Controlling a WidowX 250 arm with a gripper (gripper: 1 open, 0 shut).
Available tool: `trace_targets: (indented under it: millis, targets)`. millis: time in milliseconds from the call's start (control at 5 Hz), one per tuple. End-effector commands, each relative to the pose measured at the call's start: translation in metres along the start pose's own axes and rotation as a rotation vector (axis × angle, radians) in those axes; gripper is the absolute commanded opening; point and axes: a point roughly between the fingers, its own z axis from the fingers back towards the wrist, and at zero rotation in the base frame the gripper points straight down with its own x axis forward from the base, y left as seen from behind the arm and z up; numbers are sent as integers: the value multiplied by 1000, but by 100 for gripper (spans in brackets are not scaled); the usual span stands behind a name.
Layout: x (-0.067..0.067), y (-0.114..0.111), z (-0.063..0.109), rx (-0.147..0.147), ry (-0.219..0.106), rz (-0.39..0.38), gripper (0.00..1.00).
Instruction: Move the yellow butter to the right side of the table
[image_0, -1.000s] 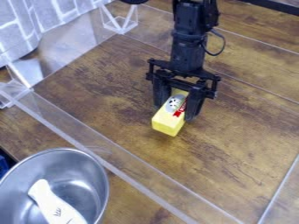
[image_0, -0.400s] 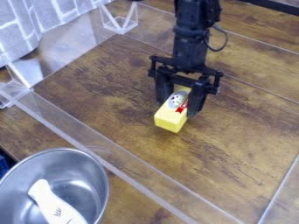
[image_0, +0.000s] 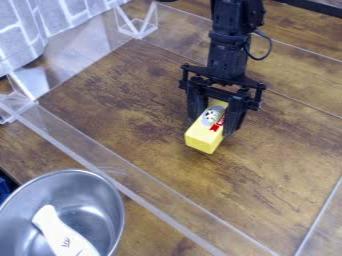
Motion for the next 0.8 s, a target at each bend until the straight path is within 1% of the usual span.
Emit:
trace_targets:
  millis: [0,600]
  targets:
    - [3,-6,23,-7,-65,-18,0]
    - [1,-14,32,-12,-75,-44,0]
